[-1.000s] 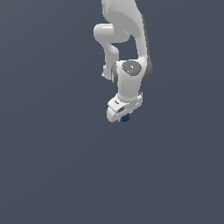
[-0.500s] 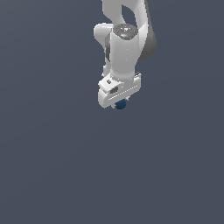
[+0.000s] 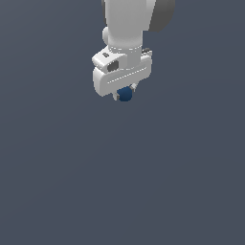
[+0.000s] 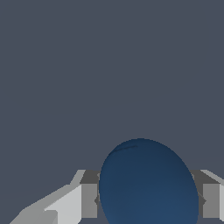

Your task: Pick up the object and move it to a goal position.

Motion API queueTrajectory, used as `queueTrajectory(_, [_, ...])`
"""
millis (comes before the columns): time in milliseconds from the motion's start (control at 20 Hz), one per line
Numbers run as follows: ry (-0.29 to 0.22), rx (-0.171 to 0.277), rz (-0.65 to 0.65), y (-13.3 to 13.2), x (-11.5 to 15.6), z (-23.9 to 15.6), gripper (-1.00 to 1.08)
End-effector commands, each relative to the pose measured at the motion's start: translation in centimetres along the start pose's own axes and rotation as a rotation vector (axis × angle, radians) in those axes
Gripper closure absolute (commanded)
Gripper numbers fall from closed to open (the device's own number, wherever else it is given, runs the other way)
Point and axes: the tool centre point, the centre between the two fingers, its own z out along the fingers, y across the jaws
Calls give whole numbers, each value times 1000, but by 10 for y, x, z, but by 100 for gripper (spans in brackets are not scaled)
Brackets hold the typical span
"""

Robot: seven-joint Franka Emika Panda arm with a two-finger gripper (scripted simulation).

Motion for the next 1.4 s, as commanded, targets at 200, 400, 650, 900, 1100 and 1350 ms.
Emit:
queueTrajectory(200, [0, 0, 0, 17, -9, -67, 108])
queueTrajectory(400, [-1, -1, 1, 28, -13, -105, 108])
queueTrajectory(650, [-1, -2, 1, 38, -16, -140, 108])
queueTrajectory(900, [-2, -2, 2, 45, -18, -162, 108])
queueTrajectory(1100, [-2, -2, 2, 49, -19, -174, 108])
queueTrajectory(1350, [-2, -2, 2, 51, -19, -180, 108])
